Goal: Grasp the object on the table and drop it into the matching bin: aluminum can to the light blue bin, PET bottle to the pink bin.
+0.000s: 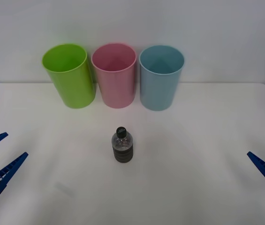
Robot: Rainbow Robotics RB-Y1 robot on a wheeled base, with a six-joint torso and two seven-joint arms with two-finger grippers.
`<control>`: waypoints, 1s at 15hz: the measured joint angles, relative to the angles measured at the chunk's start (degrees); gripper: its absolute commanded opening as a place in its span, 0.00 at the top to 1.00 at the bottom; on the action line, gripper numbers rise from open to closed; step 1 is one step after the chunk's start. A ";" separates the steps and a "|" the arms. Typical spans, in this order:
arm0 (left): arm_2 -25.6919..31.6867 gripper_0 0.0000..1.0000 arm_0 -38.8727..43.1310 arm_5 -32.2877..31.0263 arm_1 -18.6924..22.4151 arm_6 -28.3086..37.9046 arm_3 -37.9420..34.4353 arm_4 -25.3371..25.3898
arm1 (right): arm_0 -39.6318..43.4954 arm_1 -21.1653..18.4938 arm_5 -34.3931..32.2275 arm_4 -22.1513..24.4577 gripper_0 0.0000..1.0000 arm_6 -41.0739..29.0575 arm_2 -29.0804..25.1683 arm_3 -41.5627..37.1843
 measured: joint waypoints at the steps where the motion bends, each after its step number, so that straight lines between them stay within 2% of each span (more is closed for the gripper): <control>1: 0.00 0.00 0.00 0.00 0.00 0.00 0.00 0.00 | 0.00 0.00 0.00 0.00 0.00 0.00 0.00 0.00; 8: 0.00 0.00 0.00 0.00 0.00 0.00 0.00 0.00 | 1.58 0.25 -0.25 2.33 0.00 0.46 1.77 0.39; 15: 0.00 0.00 0.00 0.00 0.00 0.00 0.00 0.00 | 0.73 0.15 1.44 4.03 0.00 3.28 10.07 0.52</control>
